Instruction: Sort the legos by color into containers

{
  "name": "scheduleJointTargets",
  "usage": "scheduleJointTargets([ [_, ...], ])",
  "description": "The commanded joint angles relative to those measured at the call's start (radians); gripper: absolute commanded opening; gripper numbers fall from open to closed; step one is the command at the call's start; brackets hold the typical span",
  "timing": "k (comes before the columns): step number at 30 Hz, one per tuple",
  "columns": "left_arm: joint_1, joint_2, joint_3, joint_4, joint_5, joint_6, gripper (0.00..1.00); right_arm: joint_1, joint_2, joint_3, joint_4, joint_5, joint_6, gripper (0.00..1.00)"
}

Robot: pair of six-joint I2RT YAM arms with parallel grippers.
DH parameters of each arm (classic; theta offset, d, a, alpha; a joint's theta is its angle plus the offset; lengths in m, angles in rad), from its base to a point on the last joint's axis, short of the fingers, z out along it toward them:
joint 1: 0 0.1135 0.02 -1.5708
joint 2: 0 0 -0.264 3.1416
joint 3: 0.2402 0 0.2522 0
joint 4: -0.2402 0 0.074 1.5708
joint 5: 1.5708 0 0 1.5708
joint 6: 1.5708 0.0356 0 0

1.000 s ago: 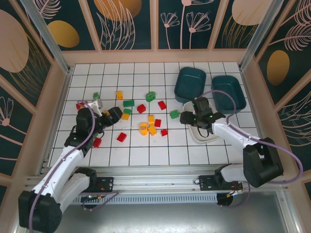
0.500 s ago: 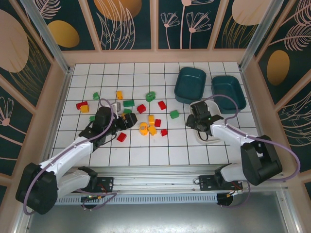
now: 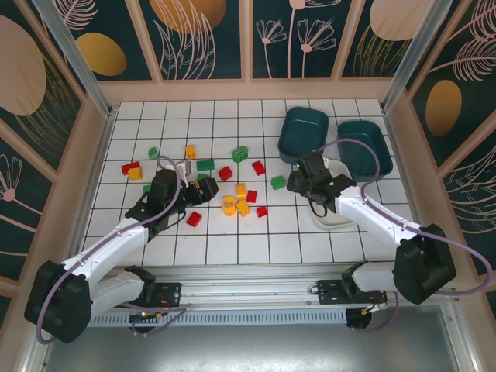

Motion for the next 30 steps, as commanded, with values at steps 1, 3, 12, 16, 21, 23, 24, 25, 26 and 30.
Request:
scheduleJointTargets([
  [1, -0.005, -0.008, 0.010, -0.018, -0.044, 0.019, 0.75, -0.008, 0.036, 0.029, -0.095, 0.152, -0.035, 0.68],
  [3, -0.005, -0.004, 0.005, -0.013, -0.031, 0.015, 0.75, -0.016, 0.054, 0.011, -0.088, 0.127, -0.061, 0.68],
  [12, -0.105, 0.096, 0.122, -0.012, -0.004, 0.009, 0.65, -0.070, -0.028, -0.034, -0.071, 0.086, -0.061, 0.64],
  [16, -0.303, 0.291, 0.290, 0.032, -0.062, -0.096, 0.62, -0.259, -0.106, -0.011, -0.049, 0.027, -0.084, 0.62],
  [21, -0.481, 0.592, 0.558, 0.068, -0.091, -0.231, 0.62, -0.492, -0.160, -0.008, 0.054, -0.058, -0.074, 0.62],
  [23, -0.510, 0.706, 0.665, 0.042, -0.103, -0.254, 0.62, -0.562, -0.160, -0.007, 0.079, -0.105, -0.068, 0.62],
  [24, -0.518, 0.745, 0.709, 0.016, -0.120, -0.261, 0.62, -0.577, -0.163, -0.008, 0.088, -0.119, -0.067, 0.62],
  [25, -0.523, 0.789, 0.755, -0.014, -0.134, -0.265, 0.62, -0.591, -0.166, -0.010, 0.094, -0.133, -0.070, 0.62],
  [26, -0.526, 0.830, 0.794, -0.035, -0.136, -0.272, 0.62, -0.598, -0.168, -0.010, 0.096, -0.144, -0.074, 0.62],
  [30, -0.544, 0.941, 0.904, -0.094, -0.146, -0.268, 0.64, -0.612, -0.180, -0.025, 0.097, -0.150, -0.090, 0.63],
])
